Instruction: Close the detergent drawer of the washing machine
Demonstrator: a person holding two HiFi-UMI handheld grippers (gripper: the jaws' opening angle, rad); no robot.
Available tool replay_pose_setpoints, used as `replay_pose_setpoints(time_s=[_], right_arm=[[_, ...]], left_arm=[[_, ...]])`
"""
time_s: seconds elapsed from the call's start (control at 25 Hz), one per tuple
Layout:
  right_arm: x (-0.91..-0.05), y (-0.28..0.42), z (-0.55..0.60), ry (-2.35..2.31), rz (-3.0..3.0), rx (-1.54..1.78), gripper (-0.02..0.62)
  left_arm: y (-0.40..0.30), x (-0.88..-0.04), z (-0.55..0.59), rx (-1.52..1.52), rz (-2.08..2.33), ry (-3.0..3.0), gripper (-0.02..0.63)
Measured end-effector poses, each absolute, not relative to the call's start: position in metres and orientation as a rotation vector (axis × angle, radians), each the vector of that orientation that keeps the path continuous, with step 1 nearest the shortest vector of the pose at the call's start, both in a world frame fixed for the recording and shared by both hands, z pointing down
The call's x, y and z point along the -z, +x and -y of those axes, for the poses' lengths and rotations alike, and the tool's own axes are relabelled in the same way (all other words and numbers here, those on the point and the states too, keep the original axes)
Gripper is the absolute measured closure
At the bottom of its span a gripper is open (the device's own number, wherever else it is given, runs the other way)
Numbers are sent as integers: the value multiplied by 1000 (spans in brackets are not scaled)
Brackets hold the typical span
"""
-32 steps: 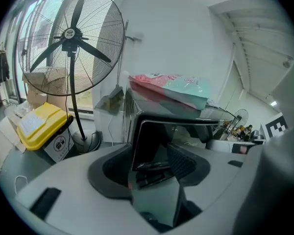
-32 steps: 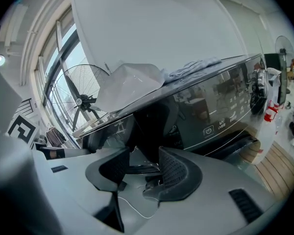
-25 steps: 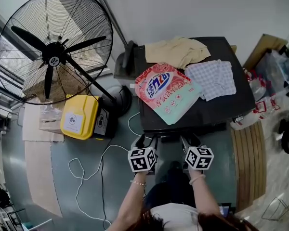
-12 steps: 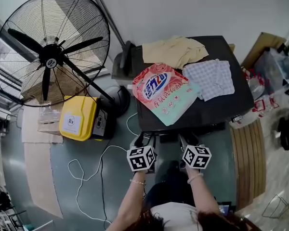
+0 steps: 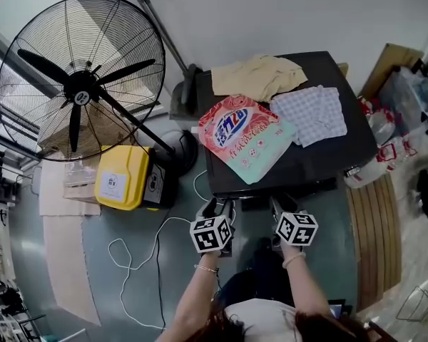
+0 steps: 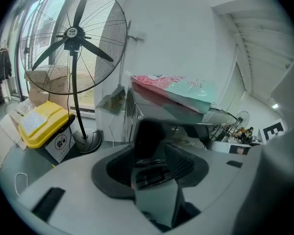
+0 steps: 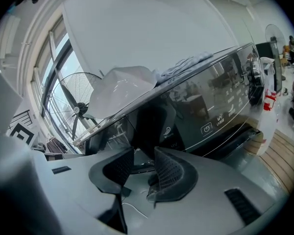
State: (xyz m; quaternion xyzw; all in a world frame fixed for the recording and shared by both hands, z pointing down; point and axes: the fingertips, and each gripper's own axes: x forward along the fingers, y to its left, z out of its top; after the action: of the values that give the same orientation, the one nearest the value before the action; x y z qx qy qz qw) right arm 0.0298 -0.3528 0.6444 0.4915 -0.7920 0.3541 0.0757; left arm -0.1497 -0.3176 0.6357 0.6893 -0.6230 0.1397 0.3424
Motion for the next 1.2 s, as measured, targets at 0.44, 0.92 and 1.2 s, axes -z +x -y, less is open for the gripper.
replay_pose_setpoints(time_s=[0.44, 0.92, 1.2], right_arm=[[-612, 28, 330, 1480, 2473, -873, 468], [-552, 9, 273, 1453, 2543, -635, 518], [-516, -3, 244, 1444, 2574, -485, 531]], left_arm=[[-147, -602, 297, -362, 1661, 1908, 464], [-152, -553, 243, -319, 1673, 2068, 548], [-154, -520, 218, -287, 1674, 2183, 571]])
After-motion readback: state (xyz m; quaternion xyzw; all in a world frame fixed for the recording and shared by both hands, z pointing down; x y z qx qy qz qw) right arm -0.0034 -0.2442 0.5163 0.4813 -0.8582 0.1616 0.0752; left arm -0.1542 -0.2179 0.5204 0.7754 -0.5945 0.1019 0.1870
